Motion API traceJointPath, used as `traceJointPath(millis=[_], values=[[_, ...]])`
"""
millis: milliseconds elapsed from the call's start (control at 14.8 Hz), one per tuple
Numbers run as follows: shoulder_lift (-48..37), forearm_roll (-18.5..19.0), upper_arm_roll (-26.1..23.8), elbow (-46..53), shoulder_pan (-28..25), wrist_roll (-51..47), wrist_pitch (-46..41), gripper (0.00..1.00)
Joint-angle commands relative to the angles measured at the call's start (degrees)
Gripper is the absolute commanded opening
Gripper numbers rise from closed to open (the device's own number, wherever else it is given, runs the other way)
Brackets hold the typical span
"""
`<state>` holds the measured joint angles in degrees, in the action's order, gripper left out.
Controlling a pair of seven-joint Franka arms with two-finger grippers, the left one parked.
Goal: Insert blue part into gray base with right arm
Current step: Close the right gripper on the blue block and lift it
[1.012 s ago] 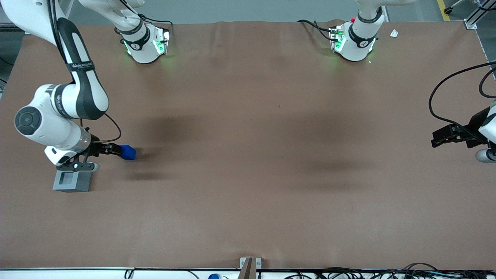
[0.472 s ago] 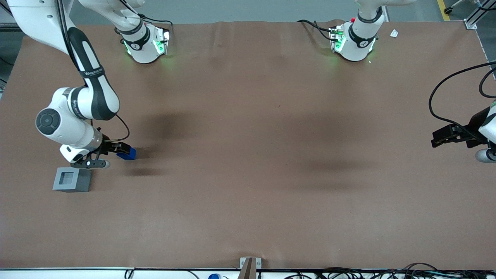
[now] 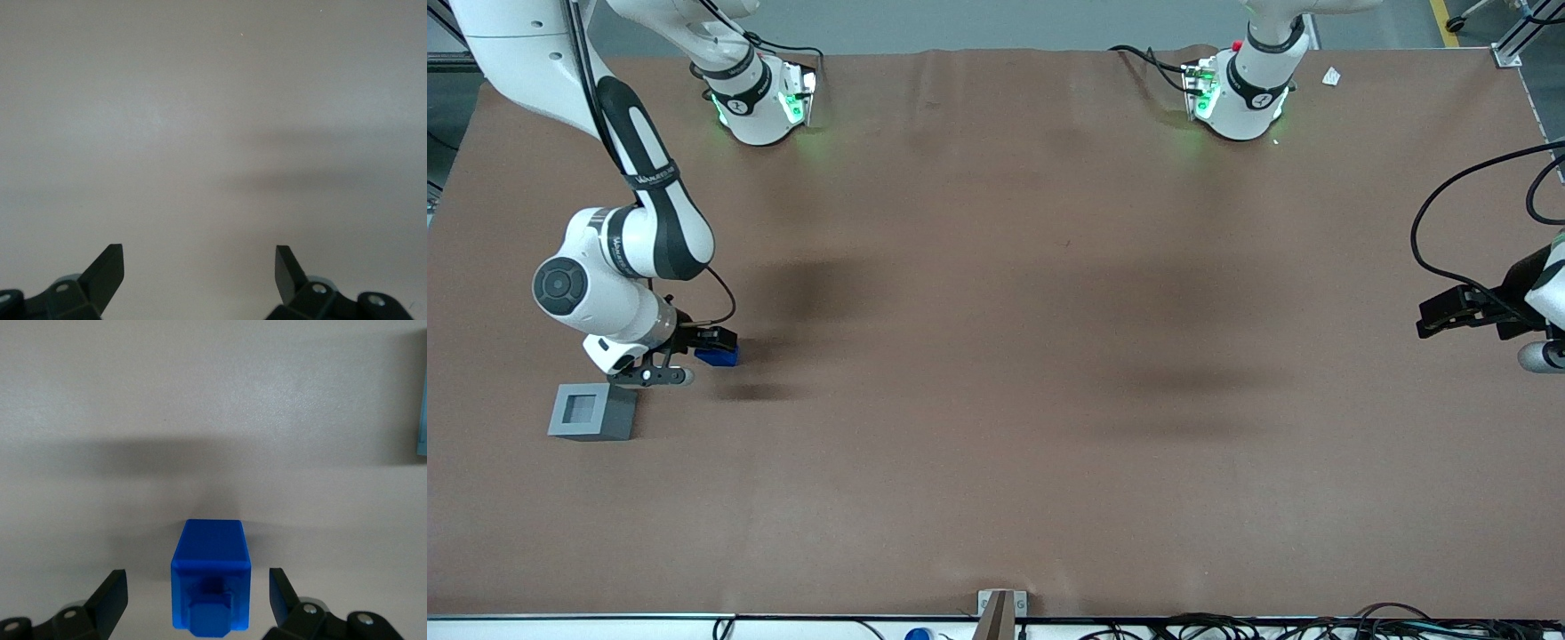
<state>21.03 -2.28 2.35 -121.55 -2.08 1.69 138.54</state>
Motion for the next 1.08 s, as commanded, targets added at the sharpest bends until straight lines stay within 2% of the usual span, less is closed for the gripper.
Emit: traceJointPath(millis=[0, 67, 270, 472, 540, 877, 1012], values=[[-0.46, -0.88, 0.02, -1.76, -0.2, -0.46, 1.64, 0.82], [-0.2, -0.88, 0.11, -1.76, -0.2, -0.46, 1.82, 0.78], [0.5, -0.8, 0.11, -1.67, -0.2, -0.46, 2.96, 0.49], [0.5, -0.8, 0.11, -1.67, -0.2, -0.37, 3.67, 0.05], [0.42, -0.8, 0.11, -1.58, -0.12, -0.28, 3.58, 0.01], [0.07, -0.71, 0.37, 1.48, 1.63, -0.02, 2.44, 0.01], [0.24, -0.71, 0.28, 6.48, 3.57, 0.25, -3.33, 0.01]])
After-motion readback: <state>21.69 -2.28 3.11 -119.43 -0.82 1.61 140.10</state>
